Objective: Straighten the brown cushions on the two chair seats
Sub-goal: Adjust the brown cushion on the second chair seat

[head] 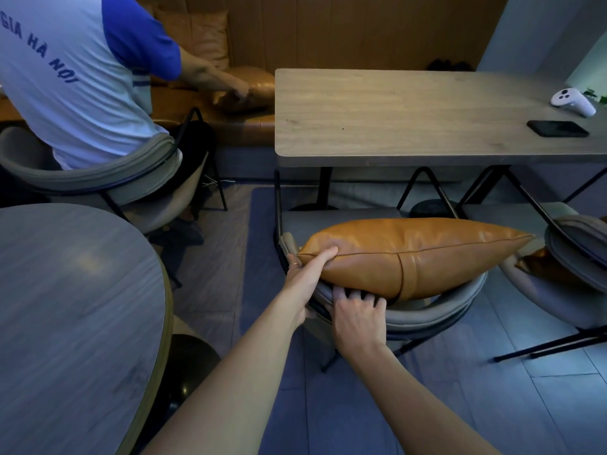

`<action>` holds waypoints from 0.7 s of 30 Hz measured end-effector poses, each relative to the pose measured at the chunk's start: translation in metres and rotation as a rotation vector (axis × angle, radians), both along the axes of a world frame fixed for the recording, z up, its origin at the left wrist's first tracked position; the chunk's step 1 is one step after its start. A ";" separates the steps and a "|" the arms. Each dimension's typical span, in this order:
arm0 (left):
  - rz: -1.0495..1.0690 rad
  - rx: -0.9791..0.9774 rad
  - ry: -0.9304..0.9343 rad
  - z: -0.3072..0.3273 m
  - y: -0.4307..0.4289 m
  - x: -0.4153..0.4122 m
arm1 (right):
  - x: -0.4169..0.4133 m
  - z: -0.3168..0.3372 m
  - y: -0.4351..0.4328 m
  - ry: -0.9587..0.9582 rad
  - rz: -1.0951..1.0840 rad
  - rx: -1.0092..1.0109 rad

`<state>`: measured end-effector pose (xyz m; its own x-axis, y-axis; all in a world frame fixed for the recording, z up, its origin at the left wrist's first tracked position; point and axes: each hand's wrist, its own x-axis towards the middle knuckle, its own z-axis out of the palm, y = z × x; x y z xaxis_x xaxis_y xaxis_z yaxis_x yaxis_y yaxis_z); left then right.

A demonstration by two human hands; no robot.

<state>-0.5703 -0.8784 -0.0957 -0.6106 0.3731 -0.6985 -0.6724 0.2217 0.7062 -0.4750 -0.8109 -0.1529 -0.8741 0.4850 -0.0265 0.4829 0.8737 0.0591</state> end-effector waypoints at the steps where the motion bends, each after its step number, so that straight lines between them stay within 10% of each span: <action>1: 0.000 0.004 -0.002 0.000 -0.001 0.000 | 0.000 -0.001 0.000 -0.004 0.007 -0.001; 21: -0.185 -0.169 0.009 0.020 -0.011 -0.004 | -0.001 -0.007 -0.001 -0.035 -0.030 0.021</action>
<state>-0.5746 -0.8894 -0.0761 -0.5489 0.3575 -0.7556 -0.6035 0.4560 0.6541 -0.4756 -0.8121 -0.1598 -0.8581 0.5113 -0.0459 0.5058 0.8574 0.0947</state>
